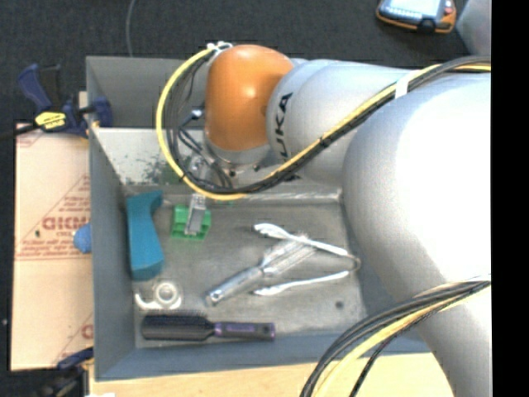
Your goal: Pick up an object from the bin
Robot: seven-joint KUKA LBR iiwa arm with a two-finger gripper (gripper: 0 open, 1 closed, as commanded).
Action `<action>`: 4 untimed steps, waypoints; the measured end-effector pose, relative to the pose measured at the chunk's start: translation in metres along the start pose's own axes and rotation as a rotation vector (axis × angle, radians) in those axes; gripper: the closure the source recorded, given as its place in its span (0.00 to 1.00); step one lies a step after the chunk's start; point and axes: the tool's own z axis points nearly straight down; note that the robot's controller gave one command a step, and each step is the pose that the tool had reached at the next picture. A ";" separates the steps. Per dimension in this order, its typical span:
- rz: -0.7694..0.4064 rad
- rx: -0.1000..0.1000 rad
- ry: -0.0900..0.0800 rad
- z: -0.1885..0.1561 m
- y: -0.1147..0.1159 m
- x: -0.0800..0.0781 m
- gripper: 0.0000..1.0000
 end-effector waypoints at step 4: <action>-0.157 0.000 -0.001 0.057 -0.017 -0.002 1.00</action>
Offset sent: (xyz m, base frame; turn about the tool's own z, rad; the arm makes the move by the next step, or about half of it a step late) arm 0.0016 -0.0096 -0.0637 -0.0917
